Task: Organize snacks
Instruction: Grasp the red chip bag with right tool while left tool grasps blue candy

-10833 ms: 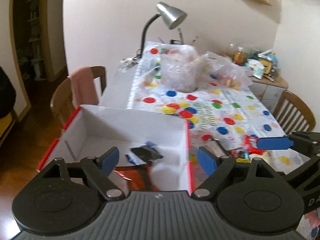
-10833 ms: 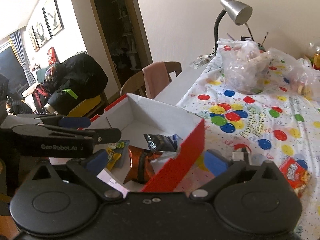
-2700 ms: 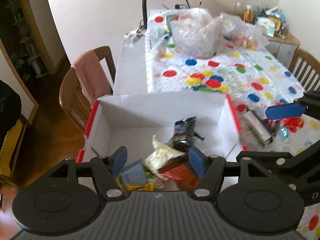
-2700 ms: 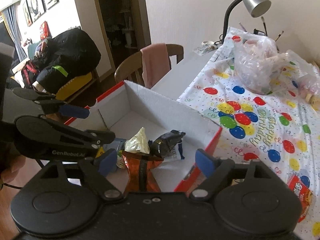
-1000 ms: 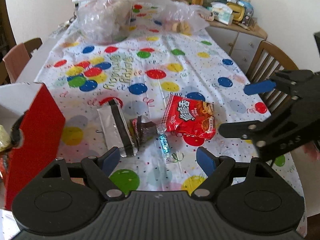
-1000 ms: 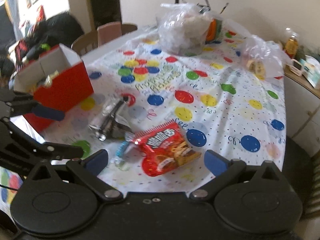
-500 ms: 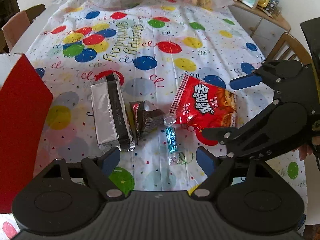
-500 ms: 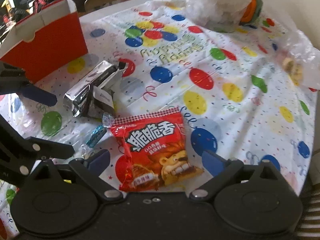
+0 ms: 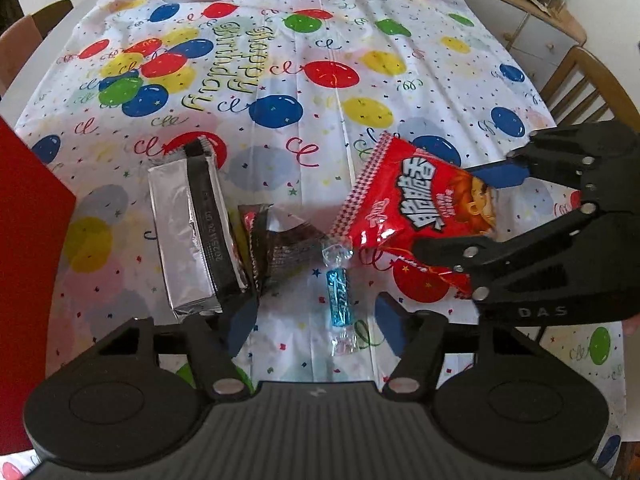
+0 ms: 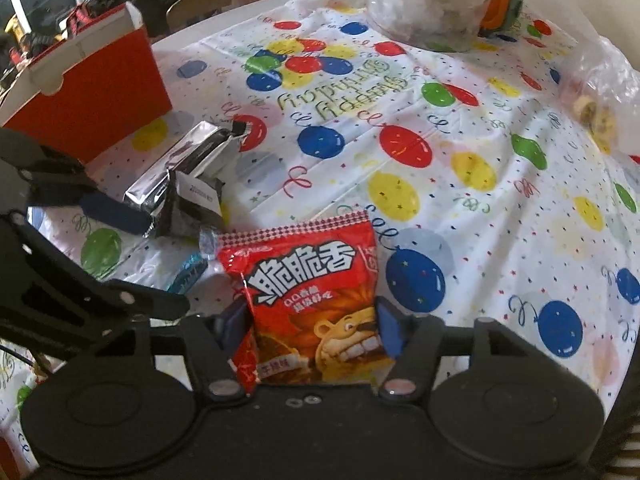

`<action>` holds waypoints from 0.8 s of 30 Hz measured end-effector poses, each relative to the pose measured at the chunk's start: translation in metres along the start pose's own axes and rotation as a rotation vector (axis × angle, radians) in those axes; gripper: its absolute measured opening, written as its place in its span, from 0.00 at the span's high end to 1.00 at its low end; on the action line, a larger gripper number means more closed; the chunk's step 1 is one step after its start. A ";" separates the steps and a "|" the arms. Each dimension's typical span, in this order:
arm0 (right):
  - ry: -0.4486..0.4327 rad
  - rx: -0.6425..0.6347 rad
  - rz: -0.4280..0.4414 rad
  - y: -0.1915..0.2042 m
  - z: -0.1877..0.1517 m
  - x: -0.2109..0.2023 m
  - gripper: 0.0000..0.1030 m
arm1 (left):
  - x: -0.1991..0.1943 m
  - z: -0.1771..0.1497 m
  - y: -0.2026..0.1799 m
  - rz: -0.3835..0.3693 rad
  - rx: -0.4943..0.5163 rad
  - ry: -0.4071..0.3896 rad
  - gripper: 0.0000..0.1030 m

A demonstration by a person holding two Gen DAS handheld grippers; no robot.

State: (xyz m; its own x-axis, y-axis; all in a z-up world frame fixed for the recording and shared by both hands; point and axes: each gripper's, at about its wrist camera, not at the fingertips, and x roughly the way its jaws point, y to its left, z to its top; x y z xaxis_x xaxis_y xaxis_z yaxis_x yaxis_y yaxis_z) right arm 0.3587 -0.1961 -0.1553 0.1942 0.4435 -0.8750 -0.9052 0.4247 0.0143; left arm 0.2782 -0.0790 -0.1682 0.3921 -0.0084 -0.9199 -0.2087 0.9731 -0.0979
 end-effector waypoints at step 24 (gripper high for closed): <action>-0.087 0.231 -0.131 0.018 -0.041 -0.057 0.40 | -0.019 -0.020 -0.006 -0.004 0.066 -0.043 0.89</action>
State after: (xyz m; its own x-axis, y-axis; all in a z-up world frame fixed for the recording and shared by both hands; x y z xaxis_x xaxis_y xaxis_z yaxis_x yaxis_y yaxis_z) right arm 0.3160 -0.2464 -0.1253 0.3443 0.4347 -0.8321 -0.7624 0.6467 0.0224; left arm 0.2536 -0.0896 -0.1574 0.4313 -0.0038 -0.9022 -0.1480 0.9862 -0.0748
